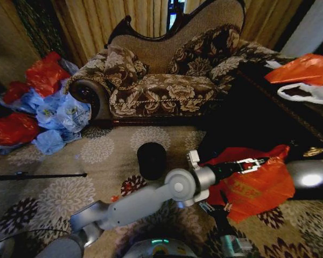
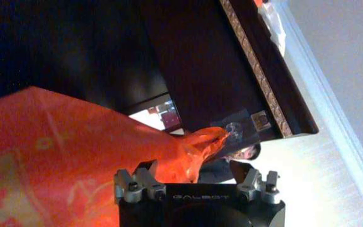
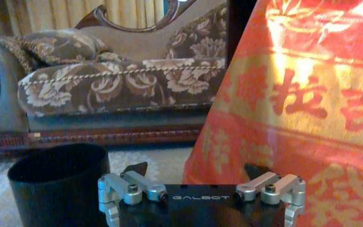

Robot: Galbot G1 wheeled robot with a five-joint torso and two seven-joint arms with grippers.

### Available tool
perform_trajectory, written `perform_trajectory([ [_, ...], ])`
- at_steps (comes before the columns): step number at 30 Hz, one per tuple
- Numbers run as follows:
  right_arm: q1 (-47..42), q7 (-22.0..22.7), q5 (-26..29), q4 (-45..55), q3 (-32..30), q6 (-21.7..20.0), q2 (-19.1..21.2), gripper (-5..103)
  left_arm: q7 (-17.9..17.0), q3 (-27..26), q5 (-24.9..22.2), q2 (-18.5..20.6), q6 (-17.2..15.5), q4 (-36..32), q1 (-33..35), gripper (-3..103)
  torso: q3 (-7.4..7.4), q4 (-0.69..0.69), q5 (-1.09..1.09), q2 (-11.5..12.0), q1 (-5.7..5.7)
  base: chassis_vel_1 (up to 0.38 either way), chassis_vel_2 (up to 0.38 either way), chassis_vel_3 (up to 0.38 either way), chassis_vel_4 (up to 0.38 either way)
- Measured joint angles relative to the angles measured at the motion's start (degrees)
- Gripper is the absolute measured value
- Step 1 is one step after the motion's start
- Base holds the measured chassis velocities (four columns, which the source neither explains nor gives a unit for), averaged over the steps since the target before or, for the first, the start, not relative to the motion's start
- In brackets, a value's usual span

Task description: Place a garbage bag over the trash bin.

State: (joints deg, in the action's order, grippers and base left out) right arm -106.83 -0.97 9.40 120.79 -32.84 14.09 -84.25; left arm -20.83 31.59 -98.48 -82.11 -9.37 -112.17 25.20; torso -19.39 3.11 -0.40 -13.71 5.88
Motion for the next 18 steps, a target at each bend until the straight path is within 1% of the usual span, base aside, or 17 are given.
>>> perform_trajectory([
  [2,-0.1,0.1,0.5,0.6,-0.3,-0.1,0.2,100,-0.1,0.0,0.3,-2.1,0.1,1.5,-0.1,77,0.00,0.00,-0.01,0.0,0.00,0.000,0.000,0.000,0.000],
  [3,-0.2,0.2,0.9,0.7,-0.5,-0.1,0.5,100,-0.1,0.0,0.5,-3.3,0.1,2.5,-0.3,74,0.00,0.01,0.00,0.0,0.00,0.000,0.000,0.000,0.000],
  [4,-0.2,0.2,0.9,0.7,-0.5,-0.1,0.5,100,-0.1,0.0,0.5,-3.3,0.1,2.5,-0.3,74,0.00,0.01,0.00,0.0,0.00,0.000,0.000,0.000,0.000],
  [6,-0.1,0.7,1.6,0.7,-0.9,0.0,1.0,100,-0.1,0.0,1.1,-4.4,0.0,3.6,-0.4,66,0.00,0.02,0.00,0.0,0.00,0.000,0.000,0.000,0.000],
  [7,-0.1,0.7,1.6,0.7,-0.9,0.0,1.0,100,-0.1,0.0,1.1,-4.4,0.0,3.6,-0.4,66,0.00,0.02,0.00,0.0,0.00,0.000,0.000,0.000,0.000],
  [9,0.0,0.9,2.1,0.9,-1.1,-0.1,1.3,100,-0.2,0.1,1.3,-4.4,-0.2,4.0,-0.4,55,0.00,0.01,0.00,0.0,0.00,0.000,0.000,0.000,0.000],
  [11,0.1,1.0,2.4,1.0,-1.1,-0.1,1.4,100,-0.2,0.2,1.4,-4.4,-0.3,4.1,-0.4,55,0.00,0.01,-0.01,0.0,0.00,0.000,0.000,0.000,0.000],
  [15,0.4,1.1,2.7,1.2,-1.0,-0.3,1.4,100,-0.3,0.2,1.5,-4.5,-0.4,4.5,-0.4,33,0.00,0.00,-0.01,0.0,0.00,0.000,0.000,0.000,0.000],
  [16,0.4,1.1,2.7,1.2,-1.0,-0.3,1.4,100,-0.3,0.2,1.5,-4.5,-0.4,4.5,-0.4,33,0.00,0.00,-0.01,0.0,0.00,0.000,0.000,0.000,0.000],
  [18,0.4,1.1,2.7,1.3,-0.9,-0.4,1.4,100,-0.5,0.2,1.4,-4.6,-0.5,4.6,-0.1,23,0.00,0.01,-0.01,0.0,0.00,0.000,0.000,0.000,0.000],
])
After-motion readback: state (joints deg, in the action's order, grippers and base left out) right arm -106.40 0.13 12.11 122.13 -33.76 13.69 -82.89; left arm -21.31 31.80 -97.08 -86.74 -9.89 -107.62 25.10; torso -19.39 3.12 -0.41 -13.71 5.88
